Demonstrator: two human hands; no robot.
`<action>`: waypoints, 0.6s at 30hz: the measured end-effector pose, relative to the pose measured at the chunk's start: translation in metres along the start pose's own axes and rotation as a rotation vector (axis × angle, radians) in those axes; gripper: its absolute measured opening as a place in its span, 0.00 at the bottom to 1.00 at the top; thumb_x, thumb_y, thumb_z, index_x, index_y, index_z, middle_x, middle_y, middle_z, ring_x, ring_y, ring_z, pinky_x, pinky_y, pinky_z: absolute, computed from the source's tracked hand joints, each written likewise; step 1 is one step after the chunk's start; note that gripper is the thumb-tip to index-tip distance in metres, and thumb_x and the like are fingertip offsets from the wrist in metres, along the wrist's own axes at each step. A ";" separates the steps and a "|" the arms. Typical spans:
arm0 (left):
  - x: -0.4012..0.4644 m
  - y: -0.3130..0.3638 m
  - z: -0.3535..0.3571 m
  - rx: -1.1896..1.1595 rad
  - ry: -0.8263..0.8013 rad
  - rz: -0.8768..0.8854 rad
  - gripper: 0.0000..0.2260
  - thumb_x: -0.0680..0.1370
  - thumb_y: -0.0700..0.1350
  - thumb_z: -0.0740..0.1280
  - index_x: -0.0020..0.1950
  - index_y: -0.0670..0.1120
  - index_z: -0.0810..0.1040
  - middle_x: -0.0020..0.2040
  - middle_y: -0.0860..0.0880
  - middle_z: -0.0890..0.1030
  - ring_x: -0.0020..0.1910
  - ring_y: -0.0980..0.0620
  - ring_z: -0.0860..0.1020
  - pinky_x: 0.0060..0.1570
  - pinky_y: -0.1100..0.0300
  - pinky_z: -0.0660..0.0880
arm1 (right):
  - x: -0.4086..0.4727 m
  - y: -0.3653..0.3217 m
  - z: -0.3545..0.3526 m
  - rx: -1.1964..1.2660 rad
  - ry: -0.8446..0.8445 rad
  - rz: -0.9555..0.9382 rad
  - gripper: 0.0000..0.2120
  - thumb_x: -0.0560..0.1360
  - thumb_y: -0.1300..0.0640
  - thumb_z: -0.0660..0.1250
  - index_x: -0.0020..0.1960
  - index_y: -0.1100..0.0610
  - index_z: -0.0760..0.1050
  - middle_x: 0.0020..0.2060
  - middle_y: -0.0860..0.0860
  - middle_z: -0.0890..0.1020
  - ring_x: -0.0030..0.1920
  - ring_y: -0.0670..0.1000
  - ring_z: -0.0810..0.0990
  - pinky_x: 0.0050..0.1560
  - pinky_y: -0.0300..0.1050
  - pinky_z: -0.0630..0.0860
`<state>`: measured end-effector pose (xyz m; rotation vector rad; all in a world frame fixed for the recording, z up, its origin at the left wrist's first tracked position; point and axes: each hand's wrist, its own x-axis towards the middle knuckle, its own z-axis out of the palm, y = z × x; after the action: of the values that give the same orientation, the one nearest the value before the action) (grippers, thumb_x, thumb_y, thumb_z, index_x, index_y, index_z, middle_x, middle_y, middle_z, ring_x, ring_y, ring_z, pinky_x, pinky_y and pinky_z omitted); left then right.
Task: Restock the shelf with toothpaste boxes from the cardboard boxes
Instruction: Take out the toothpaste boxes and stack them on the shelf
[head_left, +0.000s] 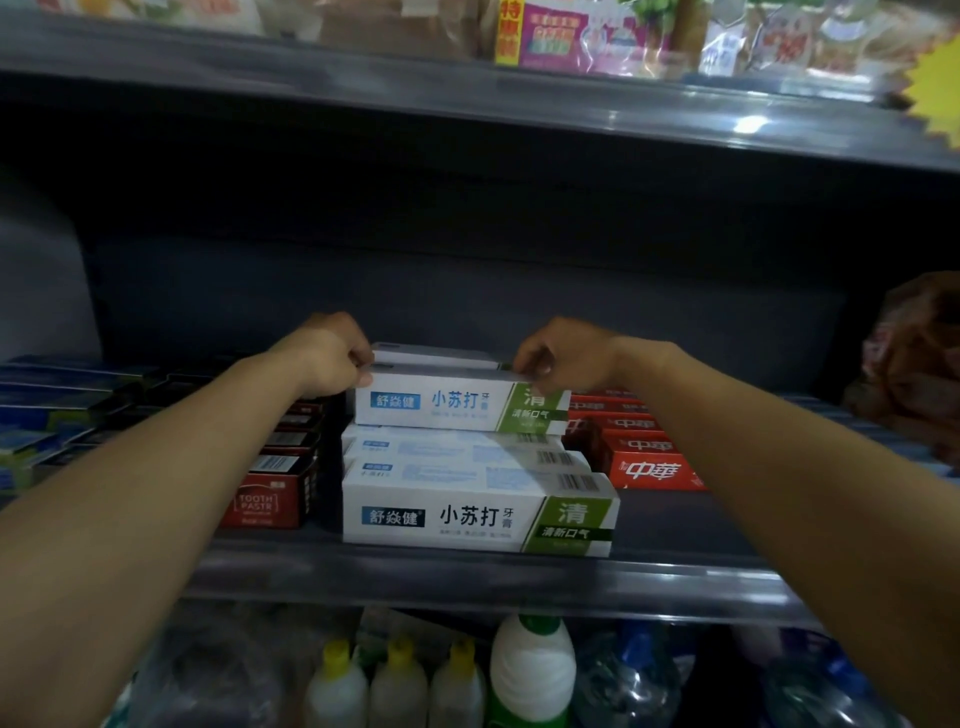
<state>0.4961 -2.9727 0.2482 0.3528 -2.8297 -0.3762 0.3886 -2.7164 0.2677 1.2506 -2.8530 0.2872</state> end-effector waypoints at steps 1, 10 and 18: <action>0.000 -0.001 0.000 -0.003 0.002 -0.004 0.17 0.76 0.44 0.70 0.65 0.44 0.77 0.61 0.46 0.78 0.59 0.48 0.76 0.61 0.55 0.72 | 0.000 0.000 0.000 -0.005 0.001 0.003 0.16 0.73 0.60 0.70 0.59 0.51 0.77 0.54 0.47 0.79 0.55 0.48 0.77 0.58 0.44 0.73; 0.005 -0.002 0.003 0.018 -0.008 -0.021 0.30 0.71 0.45 0.76 0.70 0.43 0.71 0.66 0.44 0.75 0.62 0.45 0.75 0.62 0.55 0.72 | 0.001 0.000 0.001 -0.099 -0.040 0.077 0.36 0.68 0.55 0.75 0.71 0.51 0.63 0.64 0.49 0.72 0.64 0.53 0.72 0.63 0.49 0.69; 0.008 -0.002 0.006 0.074 -0.080 -0.006 0.20 0.75 0.46 0.72 0.65 0.43 0.76 0.61 0.45 0.78 0.58 0.47 0.76 0.59 0.54 0.74 | 0.009 0.006 0.010 -0.129 -0.063 0.042 0.27 0.69 0.56 0.74 0.66 0.51 0.70 0.55 0.48 0.76 0.55 0.50 0.76 0.58 0.47 0.73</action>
<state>0.4872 -2.9754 0.2441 0.3686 -2.9275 -0.2937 0.3788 -2.7208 0.2580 1.1979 -2.8992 0.0636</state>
